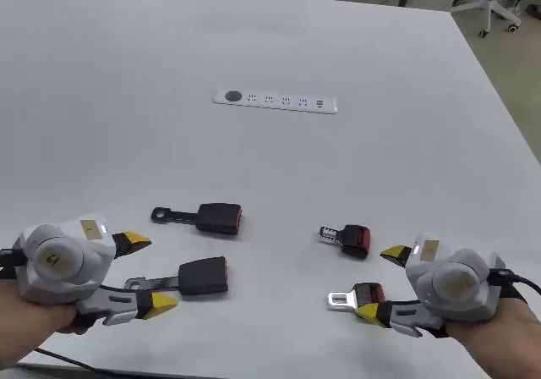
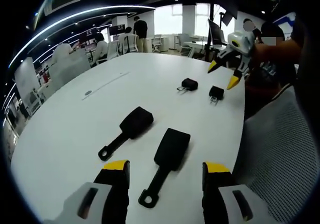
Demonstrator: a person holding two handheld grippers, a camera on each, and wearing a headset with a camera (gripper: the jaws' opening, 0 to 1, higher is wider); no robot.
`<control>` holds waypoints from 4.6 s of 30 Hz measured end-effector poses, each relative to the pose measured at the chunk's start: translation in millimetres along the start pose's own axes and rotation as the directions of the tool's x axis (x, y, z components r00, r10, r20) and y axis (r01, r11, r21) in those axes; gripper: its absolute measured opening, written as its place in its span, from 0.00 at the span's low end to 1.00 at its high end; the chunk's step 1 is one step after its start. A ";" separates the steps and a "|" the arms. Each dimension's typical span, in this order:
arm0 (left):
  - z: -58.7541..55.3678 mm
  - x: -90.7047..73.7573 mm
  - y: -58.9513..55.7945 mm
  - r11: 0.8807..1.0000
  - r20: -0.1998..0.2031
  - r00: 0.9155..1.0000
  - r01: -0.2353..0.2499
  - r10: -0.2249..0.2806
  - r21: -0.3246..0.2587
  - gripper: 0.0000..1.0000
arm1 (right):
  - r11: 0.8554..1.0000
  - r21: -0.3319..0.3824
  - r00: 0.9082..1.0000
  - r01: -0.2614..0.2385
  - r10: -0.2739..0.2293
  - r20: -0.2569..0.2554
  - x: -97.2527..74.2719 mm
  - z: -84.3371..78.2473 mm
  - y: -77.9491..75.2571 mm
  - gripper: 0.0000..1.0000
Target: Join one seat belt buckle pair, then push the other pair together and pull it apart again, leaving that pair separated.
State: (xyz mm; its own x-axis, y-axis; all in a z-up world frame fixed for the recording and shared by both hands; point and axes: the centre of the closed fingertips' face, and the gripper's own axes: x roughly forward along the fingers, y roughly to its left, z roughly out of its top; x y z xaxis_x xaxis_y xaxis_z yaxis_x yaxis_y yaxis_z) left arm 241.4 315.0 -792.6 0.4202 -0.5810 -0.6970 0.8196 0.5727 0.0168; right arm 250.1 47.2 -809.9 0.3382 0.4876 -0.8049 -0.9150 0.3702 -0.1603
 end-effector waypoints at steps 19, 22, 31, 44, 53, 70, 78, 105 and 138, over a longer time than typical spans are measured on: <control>-25.0 43.9 -0.3 0.970 -0.171 0.981 0.122 -0.087 0.211 0.48 | 0.983 -0.146 0.988 -0.116 0.098 -0.121 23.1 -36.5 8.1 0.40; -26.7 49.6 2.7 0.960 -0.199 0.976 0.139 -0.091 0.243 0.47 | 0.979 -0.159 0.984 -0.131 0.109 -0.143 25.7 -43.1 6.4 0.38; -24.6 54.2 7.7 0.939 -0.242 0.962 0.195 -0.127 0.284 0.34 | 0.971 -0.174 0.976 -0.165 0.135 -0.173 29.6 -48.4 4.7 0.37; -28.1 65.3 -1.4 0.856 -0.326 0.932 0.295 -0.159 0.425 0.31 | 0.968 -0.136 0.967 -0.210 0.186 -0.172 33.5 -47.3 2.0 0.34; -30.3 66.9 -3.7 0.809 -0.404 0.897 0.367 -0.178 0.459 0.31 | 0.965 -0.129 0.963 -0.230 0.207 -0.173 34.8 -46.6 1.4 0.33; -31.8 67.5 -5.0 0.845 -0.398 0.899 0.350 -0.182 0.405 0.31 | 0.969 -0.129 0.974 -0.209 0.194 -0.119 54.8 -10.5 24.0 0.34; -31.7 67.7 -6.9 0.823 -0.426 0.887 0.372 -0.179 0.428 0.31 | 0.979 -0.097 0.984 -0.177 0.174 -0.043 77.2 24.9 39.0 0.34; -32.3 67.8 -5.0 0.833 -0.465 0.872 0.365 -0.151 0.416 0.31 | 0.974 -0.178 0.989 -0.139 0.129 -0.070 111.0 80.5 58.6 0.33; -32.5 68.8 -7.7 0.800 -0.471 0.866 0.401 -0.170 0.447 0.30 | 0.961 -0.176 0.977 -0.215 0.212 -0.035 121.4 95.5 67.2 0.32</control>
State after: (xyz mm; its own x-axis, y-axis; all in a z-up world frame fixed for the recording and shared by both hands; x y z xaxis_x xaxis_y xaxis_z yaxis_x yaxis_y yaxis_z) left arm 251.3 289.4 -863.9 0.0407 -0.3281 -0.9438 0.9980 -0.0331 0.0546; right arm 250.7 206.7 -863.9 0.1286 0.5273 -0.8399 -0.9904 0.1116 -0.0816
